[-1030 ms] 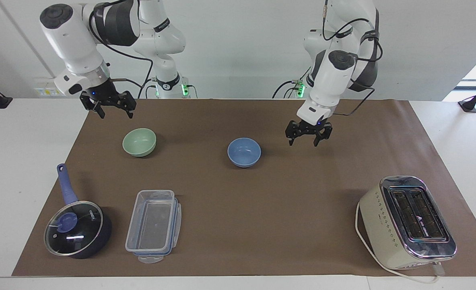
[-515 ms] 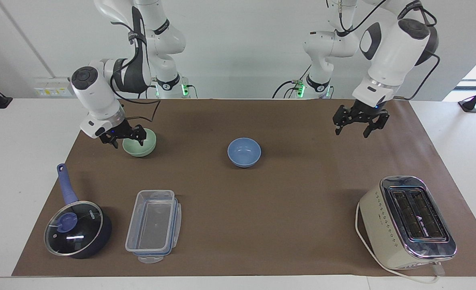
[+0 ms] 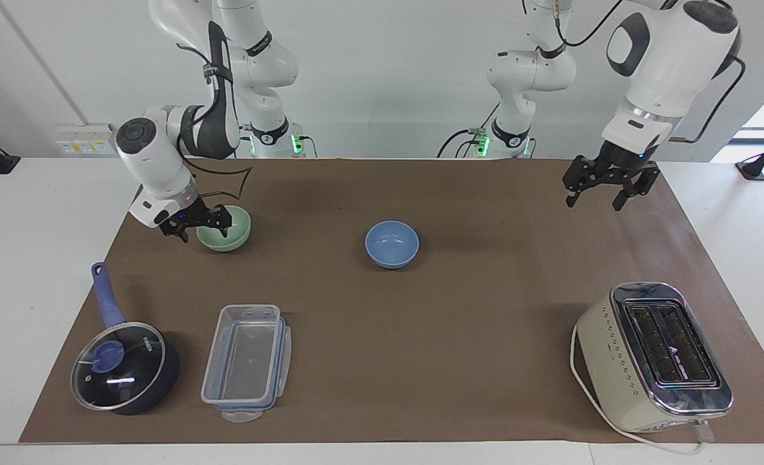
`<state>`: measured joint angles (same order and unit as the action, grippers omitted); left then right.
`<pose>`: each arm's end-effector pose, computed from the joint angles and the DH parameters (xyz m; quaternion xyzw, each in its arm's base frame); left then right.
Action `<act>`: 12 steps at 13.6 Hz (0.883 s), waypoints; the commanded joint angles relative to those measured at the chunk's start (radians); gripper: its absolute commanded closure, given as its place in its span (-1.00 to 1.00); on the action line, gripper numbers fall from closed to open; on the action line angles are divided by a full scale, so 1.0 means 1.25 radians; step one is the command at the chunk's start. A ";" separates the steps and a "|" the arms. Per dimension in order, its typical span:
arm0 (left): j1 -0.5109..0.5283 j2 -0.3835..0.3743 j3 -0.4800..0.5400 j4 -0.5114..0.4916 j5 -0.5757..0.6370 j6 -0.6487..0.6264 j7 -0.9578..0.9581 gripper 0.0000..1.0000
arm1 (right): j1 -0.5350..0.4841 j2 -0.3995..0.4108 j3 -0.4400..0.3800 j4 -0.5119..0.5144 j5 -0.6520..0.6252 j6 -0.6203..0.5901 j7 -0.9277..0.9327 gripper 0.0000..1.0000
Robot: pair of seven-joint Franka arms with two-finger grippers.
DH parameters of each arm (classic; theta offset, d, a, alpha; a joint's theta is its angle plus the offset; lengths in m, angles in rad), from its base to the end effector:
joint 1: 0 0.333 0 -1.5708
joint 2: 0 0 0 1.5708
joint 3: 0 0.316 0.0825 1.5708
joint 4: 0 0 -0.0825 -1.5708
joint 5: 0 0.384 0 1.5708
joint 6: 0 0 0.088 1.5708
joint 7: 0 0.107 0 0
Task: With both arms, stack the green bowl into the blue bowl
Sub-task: 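Grasp the pale green bowl rim with the right gripper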
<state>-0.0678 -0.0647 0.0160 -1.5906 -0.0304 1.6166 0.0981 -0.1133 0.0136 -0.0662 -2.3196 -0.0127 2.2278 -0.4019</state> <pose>0.5383 -0.0307 0.6548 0.9960 -0.0748 0.0457 0.0147 0.4897 -0.0892 0.3266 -0.9920 -0.1149 0.0520 0.0101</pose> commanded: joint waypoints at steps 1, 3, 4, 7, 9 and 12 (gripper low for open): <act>0.014 0.064 -0.012 0.115 0.024 -0.099 0.012 -1.00 | -0.014 -0.006 0.003 -0.028 0.006 0.036 -0.027 -1.00; 0.005 0.066 -0.014 0.125 0.028 -0.120 0.011 -1.00 | -0.015 -0.004 0.003 -0.027 0.006 0.038 -0.027 -0.43; 0.006 0.068 -0.014 0.125 0.028 -0.116 0.011 -1.00 | -0.015 -0.004 0.003 -0.026 0.006 0.039 -0.027 -0.14; 0.005 0.073 -0.014 0.126 0.027 -0.116 0.011 -1.00 | -0.016 -0.002 0.003 -0.023 0.008 0.038 -0.023 0.92; 0.006 0.074 -0.015 0.127 0.026 -0.115 0.011 -1.00 | -0.021 0.003 0.003 -0.020 0.006 0.035 -0.017 1.00; 0.003 0.069 -0.014 0.125 0.028 -0.115 0.010 -1.00 | -0.014 0.009 0.004 0.017 0.006 0.014 -0.016 1.00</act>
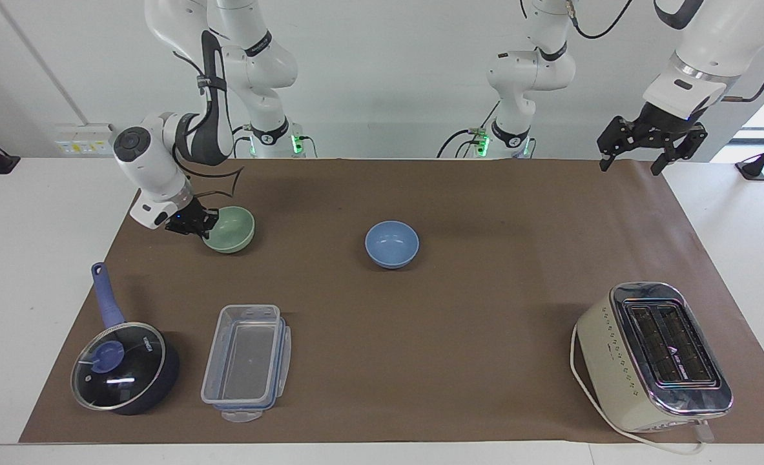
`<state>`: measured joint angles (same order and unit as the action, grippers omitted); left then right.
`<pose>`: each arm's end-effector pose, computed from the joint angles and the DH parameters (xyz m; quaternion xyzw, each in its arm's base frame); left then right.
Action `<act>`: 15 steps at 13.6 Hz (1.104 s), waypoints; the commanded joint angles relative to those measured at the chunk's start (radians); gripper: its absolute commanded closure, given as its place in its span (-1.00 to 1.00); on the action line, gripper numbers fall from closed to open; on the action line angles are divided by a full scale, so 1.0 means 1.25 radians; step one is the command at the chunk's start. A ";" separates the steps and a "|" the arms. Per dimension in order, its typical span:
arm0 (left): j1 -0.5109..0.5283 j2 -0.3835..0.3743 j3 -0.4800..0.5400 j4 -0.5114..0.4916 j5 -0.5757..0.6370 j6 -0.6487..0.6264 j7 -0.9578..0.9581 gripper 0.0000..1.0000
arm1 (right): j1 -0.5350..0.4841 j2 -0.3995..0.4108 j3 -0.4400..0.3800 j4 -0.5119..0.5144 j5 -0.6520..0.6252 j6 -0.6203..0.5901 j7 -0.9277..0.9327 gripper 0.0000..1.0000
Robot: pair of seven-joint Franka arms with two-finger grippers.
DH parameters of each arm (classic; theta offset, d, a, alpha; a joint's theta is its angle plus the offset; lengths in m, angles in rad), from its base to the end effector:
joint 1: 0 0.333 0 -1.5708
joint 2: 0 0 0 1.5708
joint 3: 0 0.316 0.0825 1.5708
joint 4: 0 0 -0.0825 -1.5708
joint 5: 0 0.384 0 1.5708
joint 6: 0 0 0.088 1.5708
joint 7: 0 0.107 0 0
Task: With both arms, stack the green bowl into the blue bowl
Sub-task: 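Grasp the pale green bowl rim with the right gripper, then carry the green bowl with the right gripper over the blue bowl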
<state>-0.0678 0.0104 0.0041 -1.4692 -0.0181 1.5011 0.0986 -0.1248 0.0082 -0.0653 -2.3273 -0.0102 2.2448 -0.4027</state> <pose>0.5497 -0.0371 0.6602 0.9966 -0.0818 0.0109 0.0088 0.4882 -0.0942 0.3275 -0.9930 -0.1093 0.0445 0.0093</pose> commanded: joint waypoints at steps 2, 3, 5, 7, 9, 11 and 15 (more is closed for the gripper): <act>0.003 0.000 -0.005 0.018 0.017 -0.025 0.007 -1.00 | 0.000 0.001 0.007 0.066 0.006 -0.047 -0.017 1.00; 0.003 -0.001 -0.005 0.017 0.016 -0.028 0.006 -1.00 | 0.002 -0.002 0.010 0.091 0.008 -0.076 -0.017 1.00; 0.003 -0.001 -0.006 0.017 0.015 -0.026 0.006 -1.00 | 0.003 -0.015 0.020 0.125 0.030 -0.116 -0.017 1.00; 0.003 -0.001 -0.007 0.017 0.014 -0.026 0.005 -1.00 | 0.003 -0.030 0.031 0.150 0.068 -0.156 -0.015 1.00; 0.010 -0.001 -0.006 0.017 0.013 -0.028 0.003 -1.00 | 0.003 -0.030 0.051 0.185 0.073 -0.183 -0.012 1.00; 0.014 -0.001 -0.006 0.017 0.013 -0.029 0.003 -1.00 | 0.003 -0.027 0.082 0.209 0.079 -0.188 0.043 1.00; 0.013 -0.001 -0.006 0.017 0.013 -0.031 0.003 -1.00 | 0.003 -0.010 0.186 0.239 0.079 -0.172 0.227 1.00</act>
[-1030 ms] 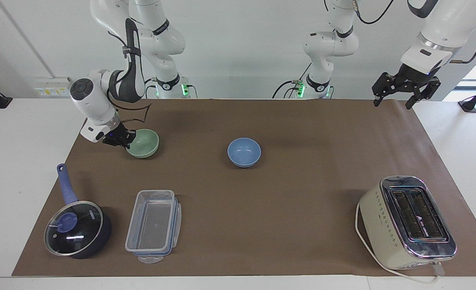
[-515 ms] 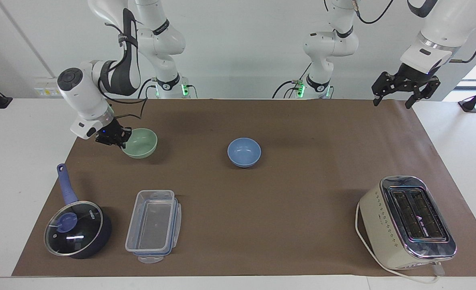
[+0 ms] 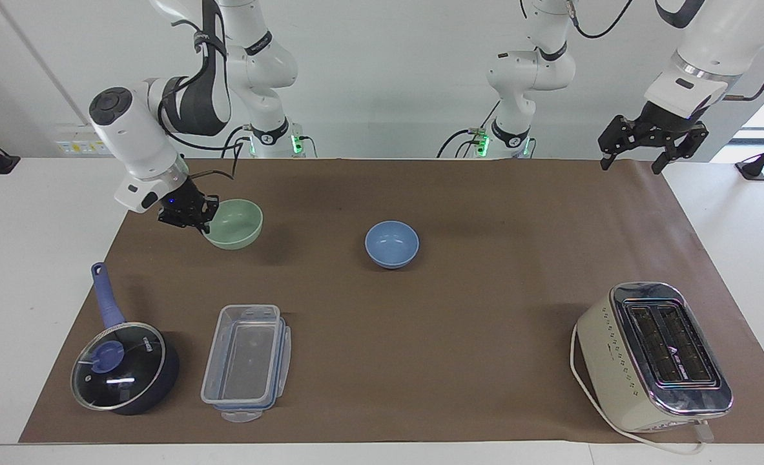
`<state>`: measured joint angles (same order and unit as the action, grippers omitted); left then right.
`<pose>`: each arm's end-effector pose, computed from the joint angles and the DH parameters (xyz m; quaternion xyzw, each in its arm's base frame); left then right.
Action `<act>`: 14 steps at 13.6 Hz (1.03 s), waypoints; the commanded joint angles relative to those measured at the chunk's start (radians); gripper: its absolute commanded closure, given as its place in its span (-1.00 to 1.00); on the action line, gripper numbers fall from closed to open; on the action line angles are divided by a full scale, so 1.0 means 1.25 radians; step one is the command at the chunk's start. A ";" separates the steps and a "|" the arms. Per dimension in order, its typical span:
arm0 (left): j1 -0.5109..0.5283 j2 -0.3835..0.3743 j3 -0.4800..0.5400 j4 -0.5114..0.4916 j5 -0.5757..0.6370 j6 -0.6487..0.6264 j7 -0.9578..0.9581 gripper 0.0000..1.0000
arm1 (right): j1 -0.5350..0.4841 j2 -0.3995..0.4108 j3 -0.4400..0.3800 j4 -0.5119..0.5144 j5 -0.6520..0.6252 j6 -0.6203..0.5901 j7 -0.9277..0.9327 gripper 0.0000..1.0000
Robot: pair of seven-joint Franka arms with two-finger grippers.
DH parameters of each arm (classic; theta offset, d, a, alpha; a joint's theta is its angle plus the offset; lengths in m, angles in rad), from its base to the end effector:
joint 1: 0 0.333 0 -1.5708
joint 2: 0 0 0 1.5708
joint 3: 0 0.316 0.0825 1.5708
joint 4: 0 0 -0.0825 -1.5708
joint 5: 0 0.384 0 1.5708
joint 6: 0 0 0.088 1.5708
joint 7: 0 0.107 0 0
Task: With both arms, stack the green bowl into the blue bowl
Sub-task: 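Carry the green bowl with the right gripper over the blue bowl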
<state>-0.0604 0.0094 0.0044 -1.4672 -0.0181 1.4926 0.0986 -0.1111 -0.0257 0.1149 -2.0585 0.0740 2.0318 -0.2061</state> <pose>0.5487 -0.0328 0.6609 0.9969 -0.0780 0.0082 0.0088 0.5428 0.0066 0.4466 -0.9956 -0.0883 -0.0026 0.0315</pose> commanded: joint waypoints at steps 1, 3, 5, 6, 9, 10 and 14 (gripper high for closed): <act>0.005 0.000 -0.006 0.015 0.013 -0.025 0.003 -1.00 | -0.008 0.020 0.067 0.032 0.012 -0.001 0.114 1.00; 0.008 0.000 -0.005 0.015 0.013 -0.025 0.003 -1.00 | -0.008 0.028 0.116 0.048 0.018 0.005 0.199 1.00; 0.009 0.000 -0.005 0.015 0.013 -0.025 0.003 -1.00 | 0.002 0.042 0.163 0.055 0.029 0.030 0.282 1.00; 0.008 0.000 -0.005 0.015 0.013 -0.025 0.003 -1.00 | 0.031 0.054 0.168 0.055 0.033 0.053 0.329 1.00; 0.008 -0.001 -0.005 0.015 0.013 -0.025 0.003 -1.00 | 0.116 0.073 0.168 0.055 0.035 0.099 0.436 1.00; 0.008 0.000 -0.005 0.015 0.013 -0.025 0.003 -1.00 | 0.147 0.085 0.168 0.055 0.035 0.106 0.468 1.00; 0.008 0.000 -0.005 0.015 0.013 -0.025 0.003 -1.00 | 0.221 0.146 0.169 0.055 0.035 0.159 0.555 1.00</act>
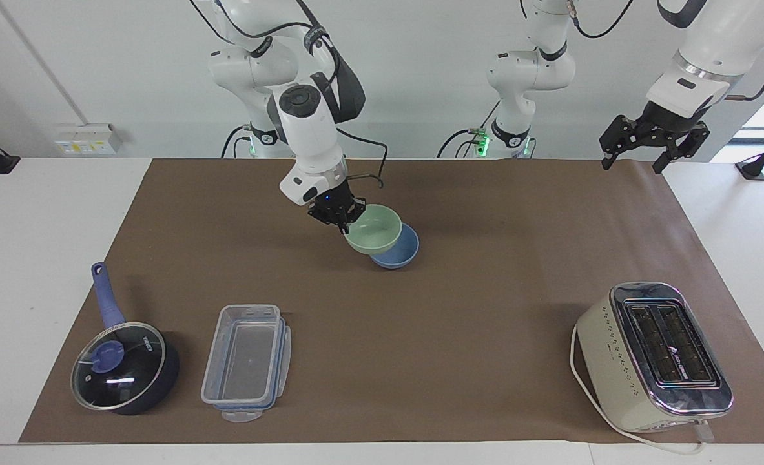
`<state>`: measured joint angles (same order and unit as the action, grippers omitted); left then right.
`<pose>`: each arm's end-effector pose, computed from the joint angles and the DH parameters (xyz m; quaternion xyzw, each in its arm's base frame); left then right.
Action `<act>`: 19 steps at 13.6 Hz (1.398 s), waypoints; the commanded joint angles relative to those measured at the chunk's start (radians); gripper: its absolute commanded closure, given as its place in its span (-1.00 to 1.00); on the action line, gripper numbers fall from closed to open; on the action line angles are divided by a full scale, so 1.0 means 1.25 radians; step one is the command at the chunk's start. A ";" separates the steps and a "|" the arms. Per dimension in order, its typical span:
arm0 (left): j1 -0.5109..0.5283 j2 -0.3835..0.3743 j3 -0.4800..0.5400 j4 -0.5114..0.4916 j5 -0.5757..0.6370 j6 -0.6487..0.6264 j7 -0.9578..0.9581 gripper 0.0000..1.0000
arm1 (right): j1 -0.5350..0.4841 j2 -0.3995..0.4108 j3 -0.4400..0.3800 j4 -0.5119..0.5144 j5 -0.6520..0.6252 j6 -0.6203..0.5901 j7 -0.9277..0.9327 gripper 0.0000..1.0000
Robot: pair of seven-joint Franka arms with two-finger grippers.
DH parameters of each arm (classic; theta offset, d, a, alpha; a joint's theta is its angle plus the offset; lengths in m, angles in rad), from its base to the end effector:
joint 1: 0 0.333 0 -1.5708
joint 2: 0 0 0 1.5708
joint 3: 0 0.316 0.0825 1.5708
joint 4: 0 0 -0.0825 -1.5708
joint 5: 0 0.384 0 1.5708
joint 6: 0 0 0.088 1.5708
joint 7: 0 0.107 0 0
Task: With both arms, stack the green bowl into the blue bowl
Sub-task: 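Carry the green bowl with the right gripper over the blue bowl, then lower the green bowl into the blue bowl and open the right gripper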
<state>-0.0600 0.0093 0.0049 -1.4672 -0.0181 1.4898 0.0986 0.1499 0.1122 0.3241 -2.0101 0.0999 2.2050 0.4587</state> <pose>0.5484 -0.0323 0.6607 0.9969 -0.0776 0.0068 0.0088 0.5197 0.2661 0.4111 -0.9970 0.0219 -0.0124 0.0726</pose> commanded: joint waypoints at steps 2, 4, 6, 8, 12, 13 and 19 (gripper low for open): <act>0.009 -0.001 -0.003 0.015 0.013 -0.022 0.003 -1.00 | 0.031 0.060 0.002 0.016 0.013 0.047 0.067 1.00; 0.007 0.000 -0.003 0.015 0.013 -0.024 0.003 -1.00 | 0.036 0.066 0.002 0.016 0.015 0.047 0.069 1.00; 0.007 -0.001 -0.003 0.015 0.013 -0.024 0.003 -1.00 | 0.065 0.082 0.001 0.015 0.013 0.060 0.096 1.00; 0.009 0.000 -0.003 0.015 0.013 -0.024 0.005 -1.00 | 0.068 0.085 0.001 0.014 0.013 0.058 0.093 1.00; 0.005 0.000 -0.003 0.015 0.013 -0.021 0.002 -1.00 | 0.054 0.087 0.000 0.013 0.010 0.060 0.085 1.00; 0.005 0.000 -0.005 0.015 0.013 -0.016 0.001 -1.00 | 0.053 0.087 0.000 0.013 0.010 0.060 0.085 1.00; 0.004 0.000 -0.005 0.015 0.008 -0.022 0.003 -1.00 | 0.056 0.102 0.000 0.009 0.010 0.076 0.081 1.00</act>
<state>-0.0597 0.0091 0.0046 -1.4660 -0.0181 1.4882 0.0986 0.2276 0.2293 0.3159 -2.0049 0.1004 2.2816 0.5618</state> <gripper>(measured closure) 0.000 0.952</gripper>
